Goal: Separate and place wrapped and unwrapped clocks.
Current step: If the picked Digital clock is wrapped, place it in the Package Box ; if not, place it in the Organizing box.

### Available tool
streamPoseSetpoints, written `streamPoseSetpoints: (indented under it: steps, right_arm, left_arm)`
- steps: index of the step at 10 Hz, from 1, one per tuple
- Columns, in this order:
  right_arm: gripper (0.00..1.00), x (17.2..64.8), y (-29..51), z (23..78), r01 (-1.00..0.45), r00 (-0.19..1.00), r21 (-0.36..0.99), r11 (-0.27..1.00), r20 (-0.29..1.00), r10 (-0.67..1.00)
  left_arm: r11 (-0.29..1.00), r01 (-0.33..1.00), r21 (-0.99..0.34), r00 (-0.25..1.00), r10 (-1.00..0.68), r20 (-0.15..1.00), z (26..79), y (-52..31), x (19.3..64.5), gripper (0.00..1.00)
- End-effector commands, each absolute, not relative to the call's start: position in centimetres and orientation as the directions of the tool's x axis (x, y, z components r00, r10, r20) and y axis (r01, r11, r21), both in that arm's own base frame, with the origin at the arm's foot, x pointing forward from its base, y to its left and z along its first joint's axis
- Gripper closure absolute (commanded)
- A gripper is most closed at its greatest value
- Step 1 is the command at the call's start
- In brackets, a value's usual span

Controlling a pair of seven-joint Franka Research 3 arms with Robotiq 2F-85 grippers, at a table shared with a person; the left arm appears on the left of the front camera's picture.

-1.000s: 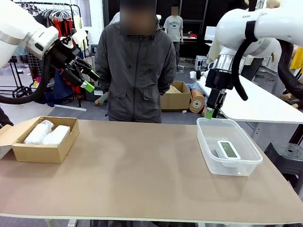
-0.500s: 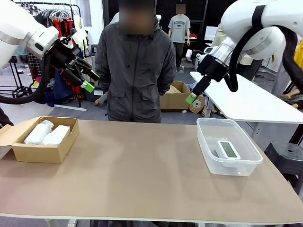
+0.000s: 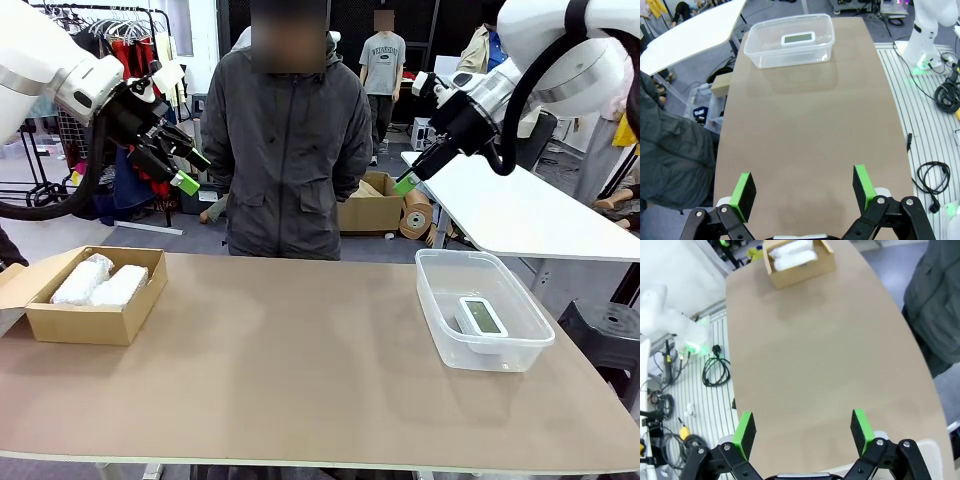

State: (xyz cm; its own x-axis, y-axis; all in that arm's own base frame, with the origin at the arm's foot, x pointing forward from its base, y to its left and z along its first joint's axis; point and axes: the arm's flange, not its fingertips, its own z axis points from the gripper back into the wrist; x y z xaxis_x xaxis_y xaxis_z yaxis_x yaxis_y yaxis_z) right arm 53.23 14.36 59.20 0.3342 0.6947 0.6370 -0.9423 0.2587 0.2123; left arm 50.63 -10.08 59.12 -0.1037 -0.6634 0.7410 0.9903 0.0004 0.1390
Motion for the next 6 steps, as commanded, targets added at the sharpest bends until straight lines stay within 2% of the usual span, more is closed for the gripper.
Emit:
streamPoseSetpoints:
  steps: [1,6]
  right_arm:
    - [0.0,53.4,12.4,59.5,-0.971,0.237,0.137,0.198,0.694,0.679]
    - [0.0,54.3,10.6,61.0,-0.994,0.053,-0.021,0.104,0.75,0.659]
  left_arm:
    - [-0.005,0.989,0.145,-0.111,-0.673,0.731,59.1,-9.9,50.5,0.0]
    - [-0.005,0.989,0.145,-0.111,-0.673,0.731,59.1,-9.9,50.5,0.0]
